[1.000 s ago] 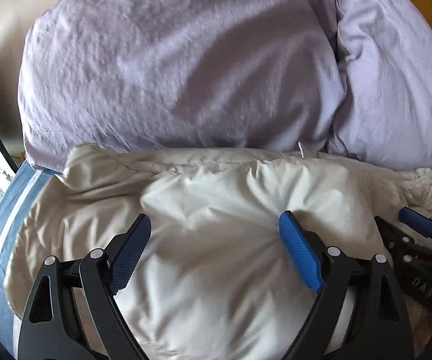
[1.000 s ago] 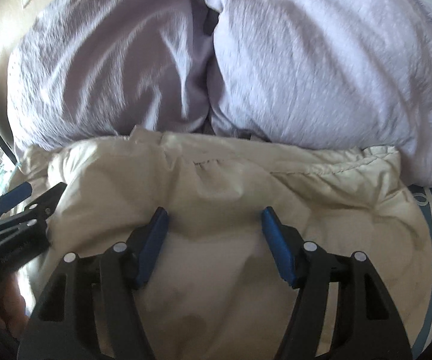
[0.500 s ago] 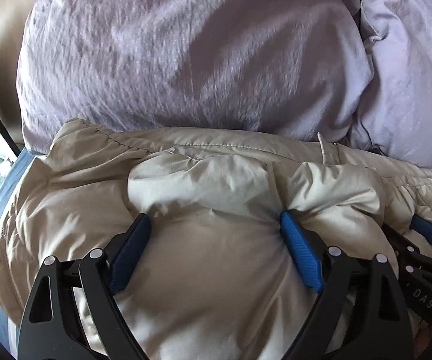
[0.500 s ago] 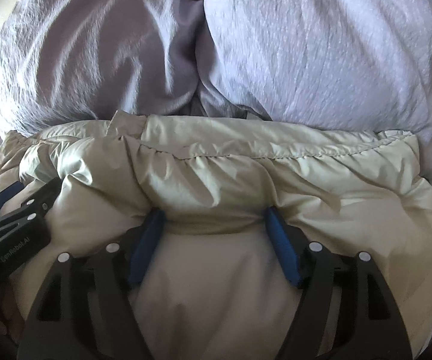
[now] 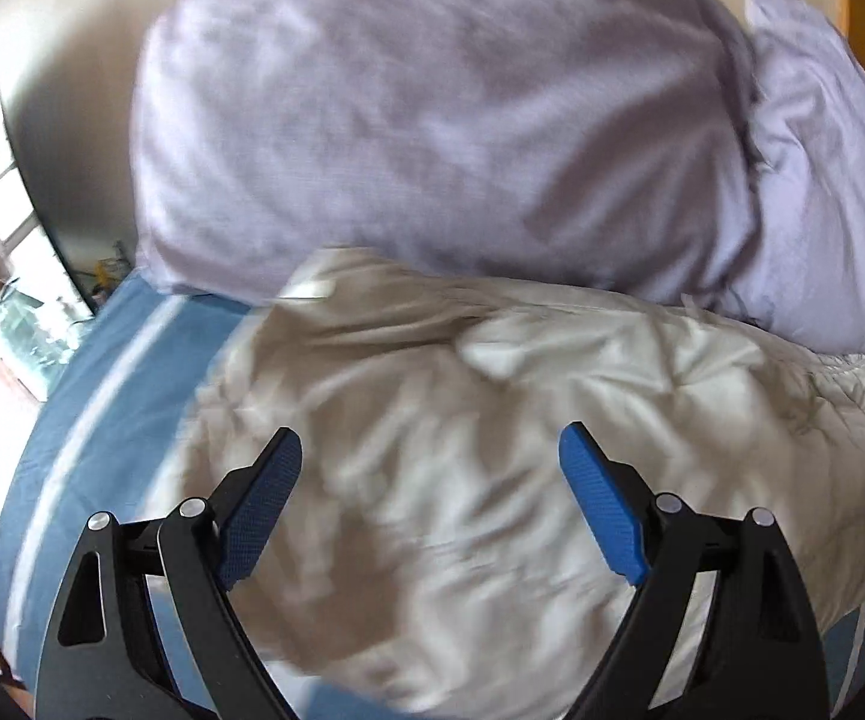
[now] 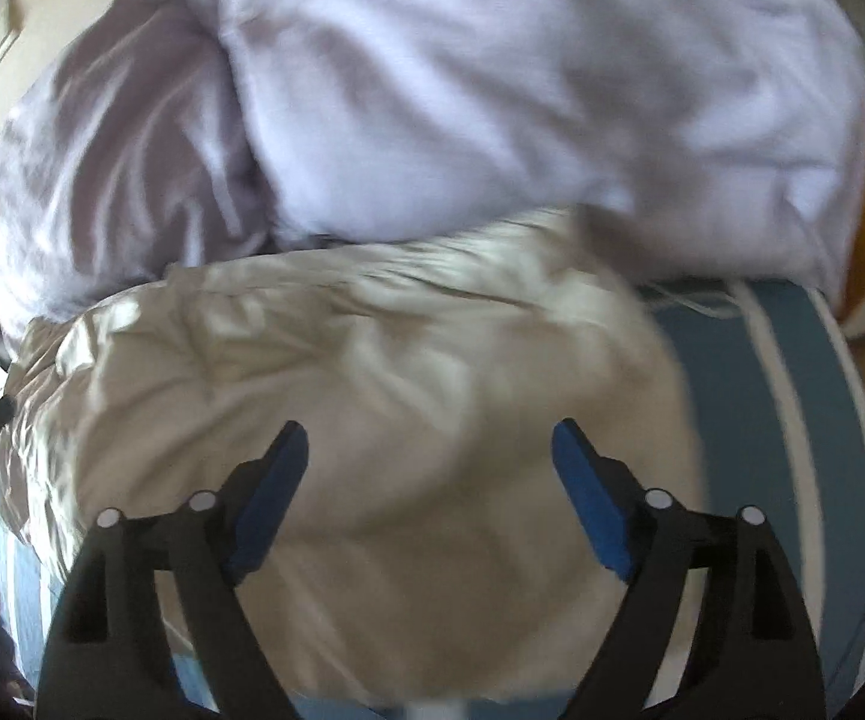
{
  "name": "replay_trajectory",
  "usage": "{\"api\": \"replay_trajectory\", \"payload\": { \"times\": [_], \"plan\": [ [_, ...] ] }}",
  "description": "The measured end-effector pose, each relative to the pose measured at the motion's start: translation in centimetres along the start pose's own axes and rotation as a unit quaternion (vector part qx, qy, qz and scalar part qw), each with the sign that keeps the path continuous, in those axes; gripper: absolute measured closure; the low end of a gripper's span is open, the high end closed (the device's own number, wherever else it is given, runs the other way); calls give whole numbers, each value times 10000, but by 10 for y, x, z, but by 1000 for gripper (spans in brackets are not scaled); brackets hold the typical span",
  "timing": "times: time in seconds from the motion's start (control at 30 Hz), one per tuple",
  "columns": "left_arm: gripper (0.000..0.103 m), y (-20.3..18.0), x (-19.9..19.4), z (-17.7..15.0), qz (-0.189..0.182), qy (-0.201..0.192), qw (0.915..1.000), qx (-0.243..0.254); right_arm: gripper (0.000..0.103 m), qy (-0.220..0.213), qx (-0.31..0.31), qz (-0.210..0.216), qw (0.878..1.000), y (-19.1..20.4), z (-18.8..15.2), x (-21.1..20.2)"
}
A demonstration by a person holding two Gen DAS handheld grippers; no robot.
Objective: Fold large clothes
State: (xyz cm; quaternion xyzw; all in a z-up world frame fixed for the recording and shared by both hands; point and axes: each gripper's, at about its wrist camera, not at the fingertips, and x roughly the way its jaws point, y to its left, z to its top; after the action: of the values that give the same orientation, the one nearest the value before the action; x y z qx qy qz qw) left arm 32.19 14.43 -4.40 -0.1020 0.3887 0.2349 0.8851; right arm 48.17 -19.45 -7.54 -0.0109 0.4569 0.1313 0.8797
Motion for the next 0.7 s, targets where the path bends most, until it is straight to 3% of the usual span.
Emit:
{"api": "replay_trajectory", "payload": {
  "times": [0.17,0.3,0.47,0.7],
  "plan": [
    [14,65,-6,-10,423,146,9984,-354,18,303,777,-123,9964,-63,-26,-9],
    [14,102,5,-24,401,546,9945,-795,18,548,1229,-19,9909,-91,-44,-5],
    [14,112,22,-42,155,1007,9882,-1140,18,846,1381,138,9867,-96,-60,6],
    [14,101,39,-45,142,1106,9873,-1128,18,944,1538,195,9834,-99,-69,16]
  ]
}}
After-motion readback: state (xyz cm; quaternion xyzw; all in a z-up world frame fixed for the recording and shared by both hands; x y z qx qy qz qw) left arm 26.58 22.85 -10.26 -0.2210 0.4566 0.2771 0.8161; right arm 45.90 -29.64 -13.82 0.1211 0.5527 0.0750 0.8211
